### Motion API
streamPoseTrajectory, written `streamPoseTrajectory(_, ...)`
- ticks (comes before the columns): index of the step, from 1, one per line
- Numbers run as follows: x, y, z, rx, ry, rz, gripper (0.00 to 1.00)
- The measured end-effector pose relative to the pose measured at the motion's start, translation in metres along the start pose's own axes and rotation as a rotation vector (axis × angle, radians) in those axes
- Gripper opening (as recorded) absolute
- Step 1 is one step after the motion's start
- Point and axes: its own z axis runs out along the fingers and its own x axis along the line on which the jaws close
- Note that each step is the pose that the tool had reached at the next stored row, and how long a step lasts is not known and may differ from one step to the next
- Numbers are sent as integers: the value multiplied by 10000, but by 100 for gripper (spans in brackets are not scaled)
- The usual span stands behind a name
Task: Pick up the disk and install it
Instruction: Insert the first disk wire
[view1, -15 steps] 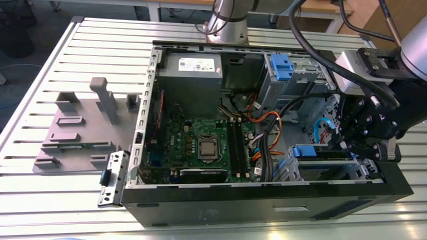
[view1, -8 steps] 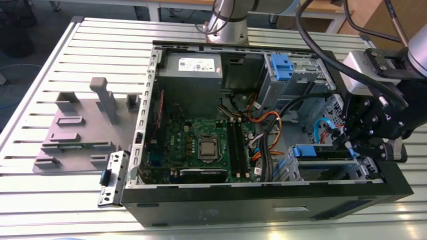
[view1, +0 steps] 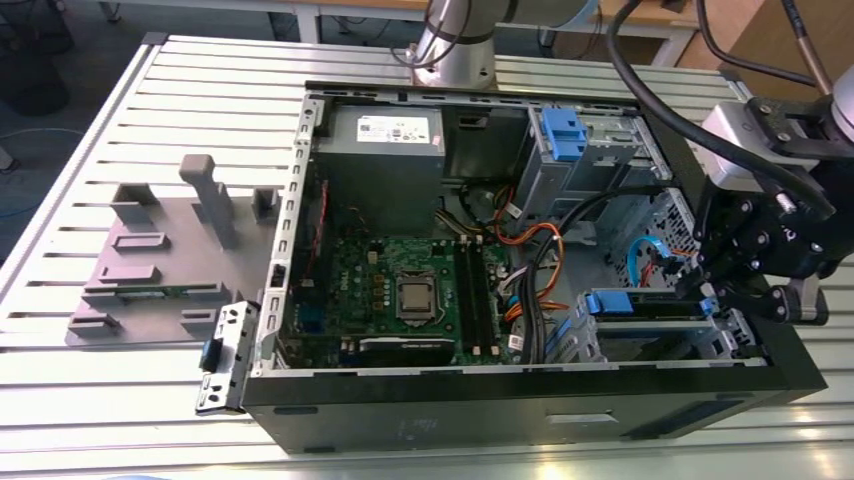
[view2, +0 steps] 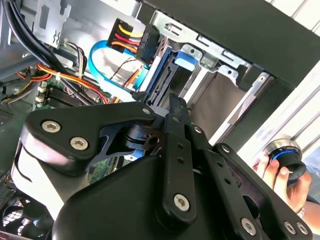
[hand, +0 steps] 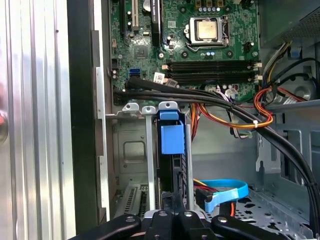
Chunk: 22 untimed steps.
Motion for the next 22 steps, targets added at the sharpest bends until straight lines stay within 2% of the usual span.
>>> streamPoseTrajectory(14, -6, -111, -1, 0, 0, 0, 11)
streamPoseTrajectory(22, -6, -114, -1, 0, 0, 6, 11)
